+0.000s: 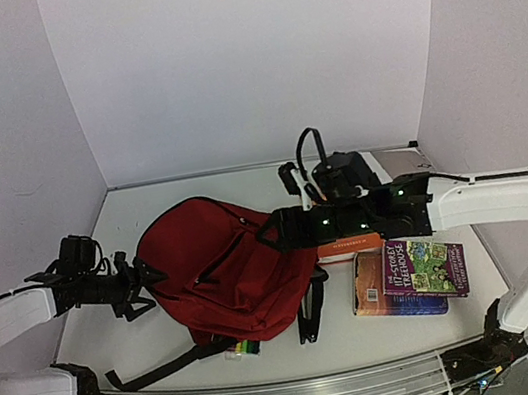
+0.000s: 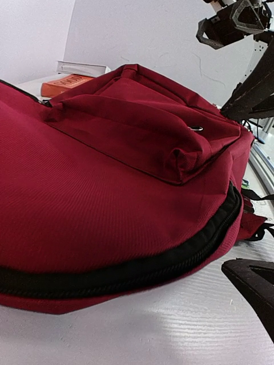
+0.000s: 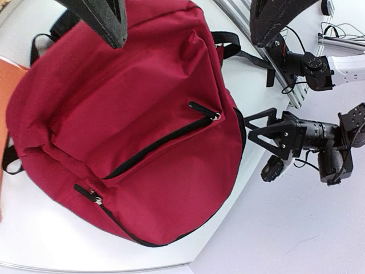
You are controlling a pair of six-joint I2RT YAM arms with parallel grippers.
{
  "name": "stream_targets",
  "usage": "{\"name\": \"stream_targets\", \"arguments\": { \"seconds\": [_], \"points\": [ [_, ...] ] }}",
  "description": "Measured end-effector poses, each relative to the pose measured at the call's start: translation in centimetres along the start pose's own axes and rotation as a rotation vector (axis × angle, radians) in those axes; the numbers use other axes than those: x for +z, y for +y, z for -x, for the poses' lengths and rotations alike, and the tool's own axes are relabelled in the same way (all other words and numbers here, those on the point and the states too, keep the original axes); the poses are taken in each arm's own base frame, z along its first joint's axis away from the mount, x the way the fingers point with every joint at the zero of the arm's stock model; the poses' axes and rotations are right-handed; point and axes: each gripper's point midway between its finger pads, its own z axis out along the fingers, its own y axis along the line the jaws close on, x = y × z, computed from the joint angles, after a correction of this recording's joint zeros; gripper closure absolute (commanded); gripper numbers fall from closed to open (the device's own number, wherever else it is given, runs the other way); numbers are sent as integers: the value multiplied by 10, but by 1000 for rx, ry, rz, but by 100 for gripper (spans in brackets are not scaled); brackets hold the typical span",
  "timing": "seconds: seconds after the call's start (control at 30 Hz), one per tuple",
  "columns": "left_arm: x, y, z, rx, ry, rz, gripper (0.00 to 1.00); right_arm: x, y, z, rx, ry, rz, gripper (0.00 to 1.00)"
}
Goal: Pack the student bag
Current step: Move the student bag to the center of the board, then unzip the student bag at the center of the board.
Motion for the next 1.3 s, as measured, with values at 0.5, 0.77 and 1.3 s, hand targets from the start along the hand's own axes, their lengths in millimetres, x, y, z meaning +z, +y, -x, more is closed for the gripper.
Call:
{"name": "stream_targets", "arguments": {
  "seconds": [0.5,0.77,1.3],
  "points": [
    [11,23,-6,-101,-43,-4,20,141,10,-74,-222,198,-79,40],
    [21,29,0,-128,-44,9,36,171,8,-79,-285,225,-51,43],
    [26,37,1,-133,-43,24,74,189,6,-80,-361,265,24,86]
  ]
}}
